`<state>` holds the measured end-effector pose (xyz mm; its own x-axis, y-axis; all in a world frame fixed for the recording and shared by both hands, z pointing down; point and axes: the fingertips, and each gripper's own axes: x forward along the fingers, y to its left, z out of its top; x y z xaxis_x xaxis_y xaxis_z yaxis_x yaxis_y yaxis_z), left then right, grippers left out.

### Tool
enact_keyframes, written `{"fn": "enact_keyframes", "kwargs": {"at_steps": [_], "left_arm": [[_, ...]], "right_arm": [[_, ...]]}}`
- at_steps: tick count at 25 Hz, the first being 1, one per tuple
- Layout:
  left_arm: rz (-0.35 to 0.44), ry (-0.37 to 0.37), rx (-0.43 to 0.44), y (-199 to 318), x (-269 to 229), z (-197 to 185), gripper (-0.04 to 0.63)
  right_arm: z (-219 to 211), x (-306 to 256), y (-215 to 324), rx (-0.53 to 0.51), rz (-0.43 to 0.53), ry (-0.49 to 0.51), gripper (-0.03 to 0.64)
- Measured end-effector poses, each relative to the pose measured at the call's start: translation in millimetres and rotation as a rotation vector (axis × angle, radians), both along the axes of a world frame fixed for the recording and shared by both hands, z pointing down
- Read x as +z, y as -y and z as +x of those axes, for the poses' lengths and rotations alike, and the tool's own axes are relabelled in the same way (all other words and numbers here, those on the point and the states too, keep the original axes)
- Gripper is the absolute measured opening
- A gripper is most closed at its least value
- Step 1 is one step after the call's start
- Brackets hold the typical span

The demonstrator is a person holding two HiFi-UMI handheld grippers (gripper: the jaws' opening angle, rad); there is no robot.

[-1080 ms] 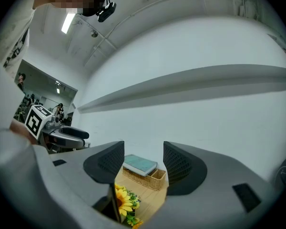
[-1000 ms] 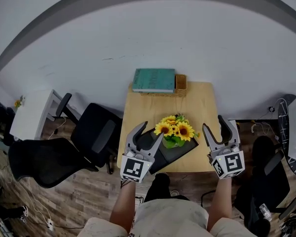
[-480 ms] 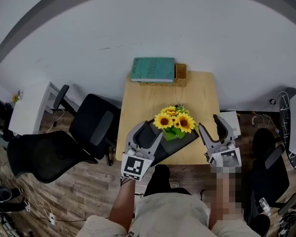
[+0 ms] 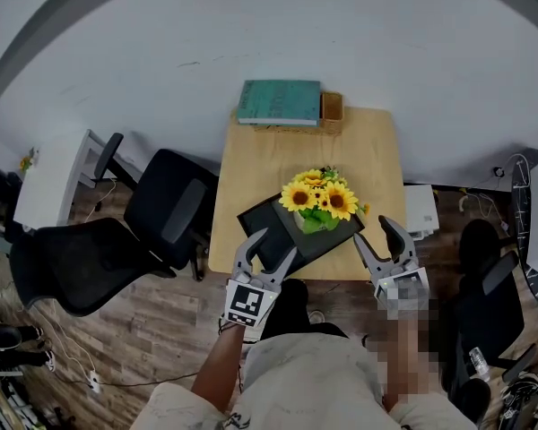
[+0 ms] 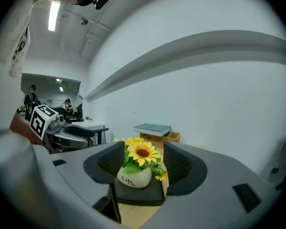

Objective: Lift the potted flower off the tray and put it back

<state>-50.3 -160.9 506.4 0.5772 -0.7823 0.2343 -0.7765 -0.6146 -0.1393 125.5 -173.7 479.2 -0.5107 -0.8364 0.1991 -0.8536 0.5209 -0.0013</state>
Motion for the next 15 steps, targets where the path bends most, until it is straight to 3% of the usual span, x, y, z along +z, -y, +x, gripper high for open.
{"fn": "enact_keyframes", "kwargs": {"at_steps": [15], "left_arm": [[-0.08,-0.022,-0.005,-37,40,9,0.241]], "right_arm": [[-14,63,-43,-0.049,-0.133,-0.019,0.258]]}}
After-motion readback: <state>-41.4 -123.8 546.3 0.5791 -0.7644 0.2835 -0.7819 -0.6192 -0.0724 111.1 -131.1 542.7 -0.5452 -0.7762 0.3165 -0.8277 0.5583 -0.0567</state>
